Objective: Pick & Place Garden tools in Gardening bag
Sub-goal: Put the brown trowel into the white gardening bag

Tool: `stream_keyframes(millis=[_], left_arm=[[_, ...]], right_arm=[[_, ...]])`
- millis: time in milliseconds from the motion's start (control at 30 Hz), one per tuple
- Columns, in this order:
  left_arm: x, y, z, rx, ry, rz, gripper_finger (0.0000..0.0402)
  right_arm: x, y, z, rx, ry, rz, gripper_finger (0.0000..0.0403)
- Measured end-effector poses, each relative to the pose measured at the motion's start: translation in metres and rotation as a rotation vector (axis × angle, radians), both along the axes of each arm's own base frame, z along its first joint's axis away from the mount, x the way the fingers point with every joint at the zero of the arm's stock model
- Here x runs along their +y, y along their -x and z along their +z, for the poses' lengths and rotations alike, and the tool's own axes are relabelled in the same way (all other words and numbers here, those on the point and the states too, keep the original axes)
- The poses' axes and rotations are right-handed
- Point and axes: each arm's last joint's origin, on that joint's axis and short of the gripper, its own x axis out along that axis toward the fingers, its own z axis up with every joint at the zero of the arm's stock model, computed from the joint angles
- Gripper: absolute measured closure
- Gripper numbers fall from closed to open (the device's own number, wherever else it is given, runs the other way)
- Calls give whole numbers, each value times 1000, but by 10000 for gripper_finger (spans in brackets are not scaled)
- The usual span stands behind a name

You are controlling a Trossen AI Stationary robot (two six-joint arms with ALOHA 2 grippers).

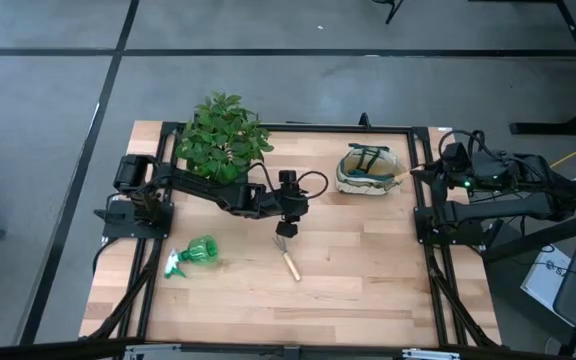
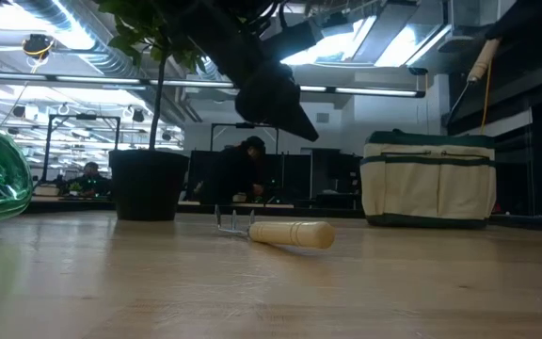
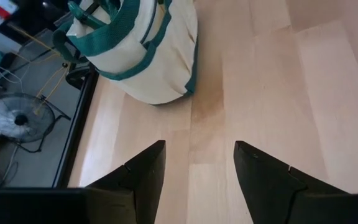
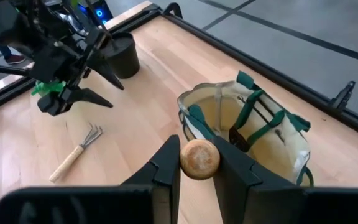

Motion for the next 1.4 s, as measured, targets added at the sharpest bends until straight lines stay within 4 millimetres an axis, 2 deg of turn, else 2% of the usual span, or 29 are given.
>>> stream_keyframes(millis=[200, 300, 767, 933, 1400], left_arm=[[10, 0, 0, 2, 3, 17, 215], [14, 0, 0, 4, 18, 10, 215], [17, -2, 1, -26, 69, -6, 219], [17, -2, 1, -30, 69, -6, 219], [17, -2, 1, -30, 70, -5, 217]], right_arm=[[0, -17, -23, 15, 4, -7, 335], [-1, -23, -29, 1, 33, -32, 335], [-2, -30, -17, -147, 87, -80, 335], [-6, -28, -19, -107, 160, -184, 335], [-7, -37, -59, 38, 166, -273, 335]])
